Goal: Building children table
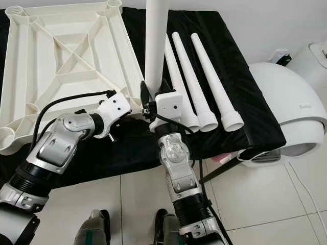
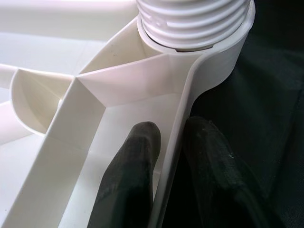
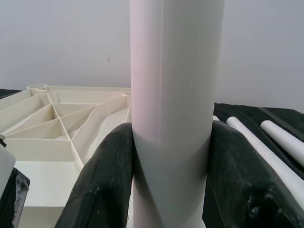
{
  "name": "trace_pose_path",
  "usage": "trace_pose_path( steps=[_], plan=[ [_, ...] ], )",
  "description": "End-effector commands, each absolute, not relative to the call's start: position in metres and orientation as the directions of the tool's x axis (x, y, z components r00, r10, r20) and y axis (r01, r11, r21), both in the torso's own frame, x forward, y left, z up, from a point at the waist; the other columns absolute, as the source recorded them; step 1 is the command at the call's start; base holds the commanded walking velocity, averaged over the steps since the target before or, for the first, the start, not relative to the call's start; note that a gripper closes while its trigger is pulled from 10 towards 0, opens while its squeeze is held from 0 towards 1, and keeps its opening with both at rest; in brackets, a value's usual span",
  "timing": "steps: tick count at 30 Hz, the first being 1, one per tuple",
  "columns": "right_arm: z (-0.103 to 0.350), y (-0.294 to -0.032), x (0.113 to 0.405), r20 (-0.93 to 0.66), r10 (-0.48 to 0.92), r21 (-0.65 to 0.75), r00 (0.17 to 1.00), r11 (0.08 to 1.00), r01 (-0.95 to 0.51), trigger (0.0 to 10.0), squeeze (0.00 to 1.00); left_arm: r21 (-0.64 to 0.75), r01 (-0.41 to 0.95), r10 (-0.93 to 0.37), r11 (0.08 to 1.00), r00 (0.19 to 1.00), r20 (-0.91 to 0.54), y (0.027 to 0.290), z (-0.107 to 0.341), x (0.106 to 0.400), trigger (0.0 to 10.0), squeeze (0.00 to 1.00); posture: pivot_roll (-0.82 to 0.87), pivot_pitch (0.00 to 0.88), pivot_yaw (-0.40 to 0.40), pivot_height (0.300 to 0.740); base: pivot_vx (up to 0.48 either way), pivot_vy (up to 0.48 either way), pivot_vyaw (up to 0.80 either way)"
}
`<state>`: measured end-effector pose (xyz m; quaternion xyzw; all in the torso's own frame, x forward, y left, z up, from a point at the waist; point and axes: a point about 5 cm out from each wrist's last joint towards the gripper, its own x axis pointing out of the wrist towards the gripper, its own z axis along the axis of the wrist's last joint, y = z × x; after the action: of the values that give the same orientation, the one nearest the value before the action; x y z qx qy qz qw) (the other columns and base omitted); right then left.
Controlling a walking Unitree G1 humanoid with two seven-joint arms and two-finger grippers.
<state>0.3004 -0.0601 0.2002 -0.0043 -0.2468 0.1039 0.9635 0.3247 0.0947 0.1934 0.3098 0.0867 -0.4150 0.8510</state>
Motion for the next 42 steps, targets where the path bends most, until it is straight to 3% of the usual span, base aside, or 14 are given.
trace_pose_path(
  steps=[1, 24, 39, 40, 42],
  plan=[
    [0.156, -0.088, 0.302, 0.298, 0.044, -0.030, 0.953, 0.999, -0.036, 10.0, 0.00, 0.505, 0.736, -0.669, 0.450, 0.653, -0.356, 0.093, 0.209, 0.324, 10.0, 0.00, 0.11, 0.227, -0.053, 0.740, 0.000, 0.000, 0.00],
    [0.133, -0.118, 0.298, 0.187, -0.046, -0.002, 0.981, 0.999, 0.047, 10.0, 0.00, 0.512, 0.736, -0.674, 0.443, 0.650, -0.352, 0.092, 0.211, 0.324, 10.0, 0.00, 0.10, 0.216, -0.045, 0.740, 0.000, 0.000, 0.00],
    [0.140, -0.115, 0.303, 0.213, -0.032, 0.006, 0.976, 0.999, 0.032, 10.0, 0.00, 0.513, 0.736, -0.674, 0.443, 0.650, -0.350, 0.092, 0.212, 0.325, 10.0, 0.00, 0.10, 0.215, -0.046, 0.740, 0.000, 0.000, 0.00],
    [0.142, -0.115, 0.303, 0.225, -0.018, 0.003, 0.974, 1.000, 0.018, 10.0, 0.13, 0.513, 0.735, -0.673, 0.444, 0.652, -0.350, 0.092, 0.212, 0.325, 10.0, 0.00, 0.10, 0.215, -0.045, 0.740, 0.000, 0.000, 0.00],
    [0.149, -0.113, 0.303, 0.267, 0.005, -0.025, 0.964, 1.000, 0.001, 10.0, 0.13, 0.513, 0.733, -0.671, 0.446, 0.653, -0.350, 0.093, 0.212, 0.325, 10.0, 0.00, 0.10, 0.215, -0.046, 0.740, 0.000, 0.000, 0.00]
  ],
)
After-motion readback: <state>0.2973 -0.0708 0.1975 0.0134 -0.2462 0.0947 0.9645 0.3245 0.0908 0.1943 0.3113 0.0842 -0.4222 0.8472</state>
